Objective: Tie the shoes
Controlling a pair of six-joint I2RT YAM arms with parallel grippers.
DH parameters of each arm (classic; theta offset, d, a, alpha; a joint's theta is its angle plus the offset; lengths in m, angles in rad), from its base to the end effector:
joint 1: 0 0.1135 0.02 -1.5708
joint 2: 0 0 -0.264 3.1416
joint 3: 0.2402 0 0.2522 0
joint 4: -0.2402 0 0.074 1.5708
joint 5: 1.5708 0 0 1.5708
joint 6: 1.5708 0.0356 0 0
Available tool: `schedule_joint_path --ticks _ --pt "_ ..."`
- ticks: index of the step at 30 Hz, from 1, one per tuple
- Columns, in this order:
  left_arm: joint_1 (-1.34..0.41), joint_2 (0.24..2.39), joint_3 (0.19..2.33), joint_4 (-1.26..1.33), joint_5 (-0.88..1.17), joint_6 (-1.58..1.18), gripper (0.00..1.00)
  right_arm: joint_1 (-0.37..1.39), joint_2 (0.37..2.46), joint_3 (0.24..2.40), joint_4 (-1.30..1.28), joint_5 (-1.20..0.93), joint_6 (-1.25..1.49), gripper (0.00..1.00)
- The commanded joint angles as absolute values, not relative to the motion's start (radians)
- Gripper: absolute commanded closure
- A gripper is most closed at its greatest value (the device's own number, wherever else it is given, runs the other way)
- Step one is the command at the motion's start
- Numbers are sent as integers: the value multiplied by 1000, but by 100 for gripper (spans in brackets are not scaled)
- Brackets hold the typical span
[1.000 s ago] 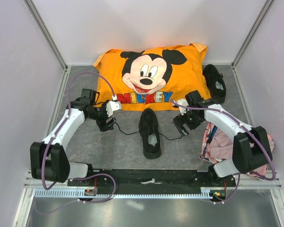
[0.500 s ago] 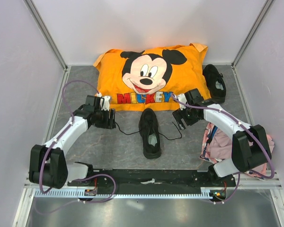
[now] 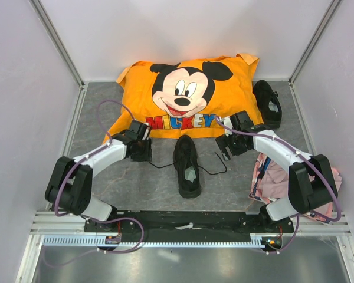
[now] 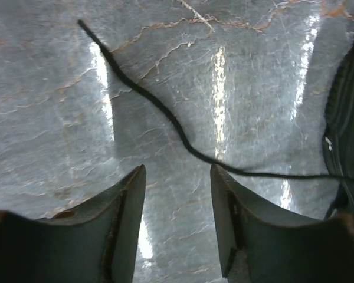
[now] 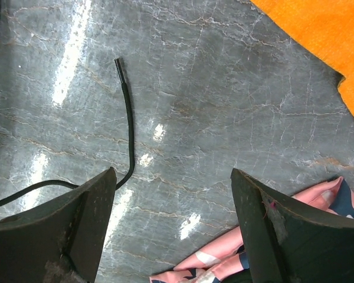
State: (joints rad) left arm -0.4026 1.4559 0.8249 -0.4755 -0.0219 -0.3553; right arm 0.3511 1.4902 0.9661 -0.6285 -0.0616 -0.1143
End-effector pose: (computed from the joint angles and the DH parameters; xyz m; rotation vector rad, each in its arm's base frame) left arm 0.2506 -0.1059 0.1817 0.0568 2.6941 -0.2083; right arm 0.2672 0.1002 0.2059 -0.6468 2.6519 0.1519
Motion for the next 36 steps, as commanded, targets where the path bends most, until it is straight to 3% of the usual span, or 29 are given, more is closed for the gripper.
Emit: schedule_joint_path --ticks 1,5,14,27,32,34,36 --pt "-439 1517 874 -430 -83 -442 52 351 1500 969 -614 -46 -92 14" --pt "-443 1584 874 -425 -116 -457 62 351 1522 973 -618 -55 -104 15" --pt "-439 1649 903 -454 -144 -442 97 357 1578 985 -614 -92 -118 21" --pt "-439 1379 865 -396 -6 -420 98 408 1651 985 -557 -140 -110 37" --pt "-439 1315 861 -382 -5 -388 98 463 1687 986 -545 -94 -124 55" --pt "-440 1289 859 -371 -5 -371 98 463 1719 1000 -555 -57 -118 84" --pt "-442 1247 861 -364 28 -350 98 457 1729 1014 -581 -52 -115 100"
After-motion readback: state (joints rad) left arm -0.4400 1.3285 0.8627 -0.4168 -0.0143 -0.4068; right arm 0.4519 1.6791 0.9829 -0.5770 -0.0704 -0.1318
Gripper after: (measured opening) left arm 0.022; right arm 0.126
